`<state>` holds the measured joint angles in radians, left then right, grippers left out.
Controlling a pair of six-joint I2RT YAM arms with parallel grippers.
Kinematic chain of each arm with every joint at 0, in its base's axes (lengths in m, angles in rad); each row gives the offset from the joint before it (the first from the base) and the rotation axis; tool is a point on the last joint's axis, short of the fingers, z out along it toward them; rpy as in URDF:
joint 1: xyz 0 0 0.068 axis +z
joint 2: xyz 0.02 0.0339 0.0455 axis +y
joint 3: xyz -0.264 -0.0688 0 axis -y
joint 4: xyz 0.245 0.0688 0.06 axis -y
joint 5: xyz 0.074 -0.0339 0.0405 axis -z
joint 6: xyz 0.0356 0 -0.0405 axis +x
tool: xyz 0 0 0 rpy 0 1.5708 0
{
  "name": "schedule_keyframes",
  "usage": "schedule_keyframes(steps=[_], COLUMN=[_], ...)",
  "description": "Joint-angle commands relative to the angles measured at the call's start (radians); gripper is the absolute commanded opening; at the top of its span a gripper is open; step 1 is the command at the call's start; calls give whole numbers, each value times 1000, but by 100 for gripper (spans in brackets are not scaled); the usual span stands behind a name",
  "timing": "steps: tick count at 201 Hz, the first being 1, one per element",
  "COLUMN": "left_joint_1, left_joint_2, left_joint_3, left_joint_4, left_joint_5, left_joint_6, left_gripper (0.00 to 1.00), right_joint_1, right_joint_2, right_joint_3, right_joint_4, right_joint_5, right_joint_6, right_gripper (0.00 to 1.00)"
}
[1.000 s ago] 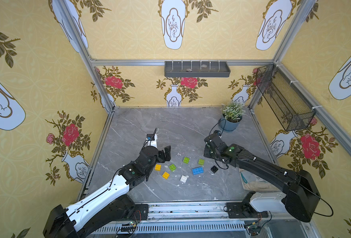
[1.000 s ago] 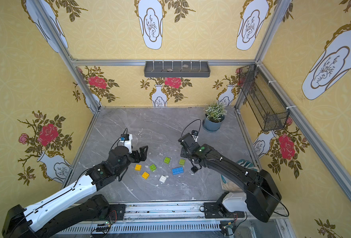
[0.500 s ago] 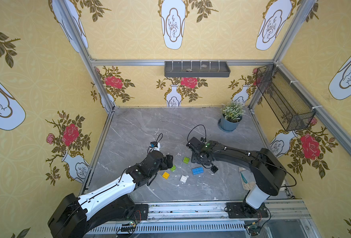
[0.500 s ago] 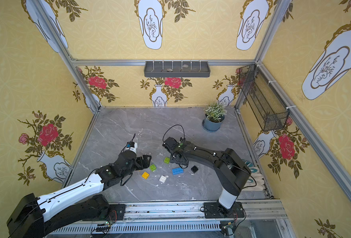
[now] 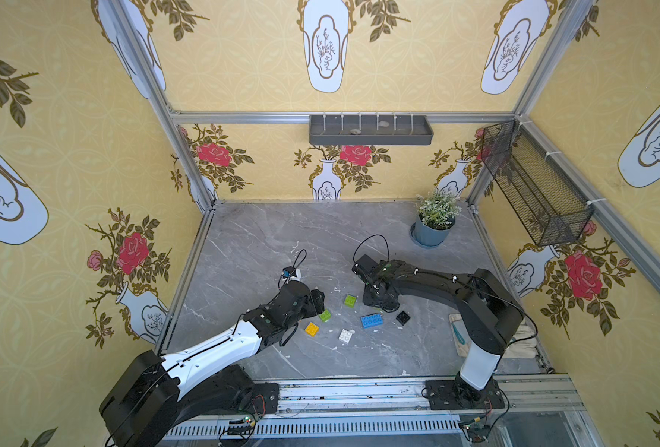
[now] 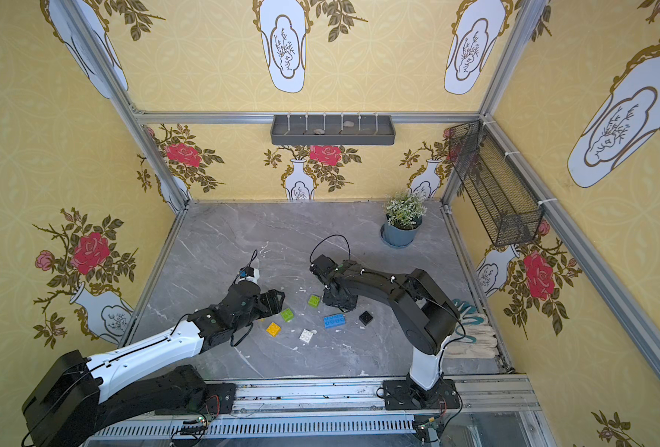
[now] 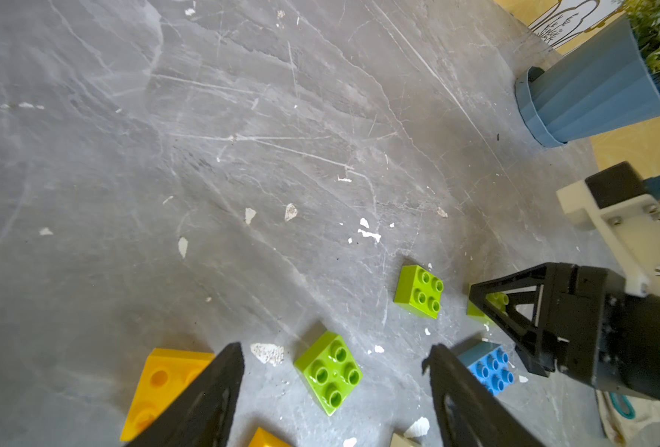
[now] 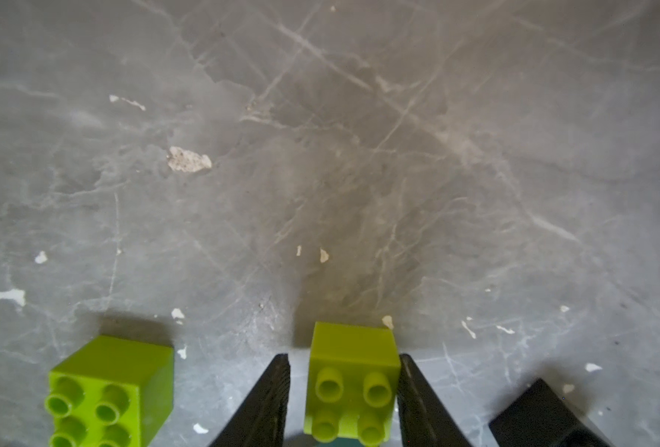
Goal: Assemble the number 4 with lego
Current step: Pick up the lego brick from the center of the board.
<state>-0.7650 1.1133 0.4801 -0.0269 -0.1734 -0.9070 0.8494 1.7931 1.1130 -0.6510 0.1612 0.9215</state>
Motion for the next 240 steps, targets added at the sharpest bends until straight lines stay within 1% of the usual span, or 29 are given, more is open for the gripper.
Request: schedule_keyframes(steps=[1,28,63,95,113,130,197,240], left_joint_1=[14,40,69,70,70,69,73,91], left_joint_2=[20,48,108,190,237,265,361,360], left_joint_3=[-11,-25,-43,-29,-13,-5,-1,-11], left_joint_4=[55,91,170,248,269,289,365,381], left_joint_5=[54,108,176,240,256,261,298,310], left_joint_6=[-27,-41,-69,-73,-76,-76,-84,-78], left_gripper=[73,65,58,48,41,36,30,30], right_joint_1=[-7,-8,-3,48,59,59,60,59], right_joint_2=[0,8,11,19,62,78,96,126], right_joint_3=[-5,6,13,58,107,112,135,180], right_joint_4=[8,4,10,45,16,17,96,112], right_joint_5=[12,18,34,19,15,10,-14,-25], right_joint_6=[-4,-14,-38,-88,-81,-76,-147,-190], right_gripper=[41,33,26,24,23,22,22,22])
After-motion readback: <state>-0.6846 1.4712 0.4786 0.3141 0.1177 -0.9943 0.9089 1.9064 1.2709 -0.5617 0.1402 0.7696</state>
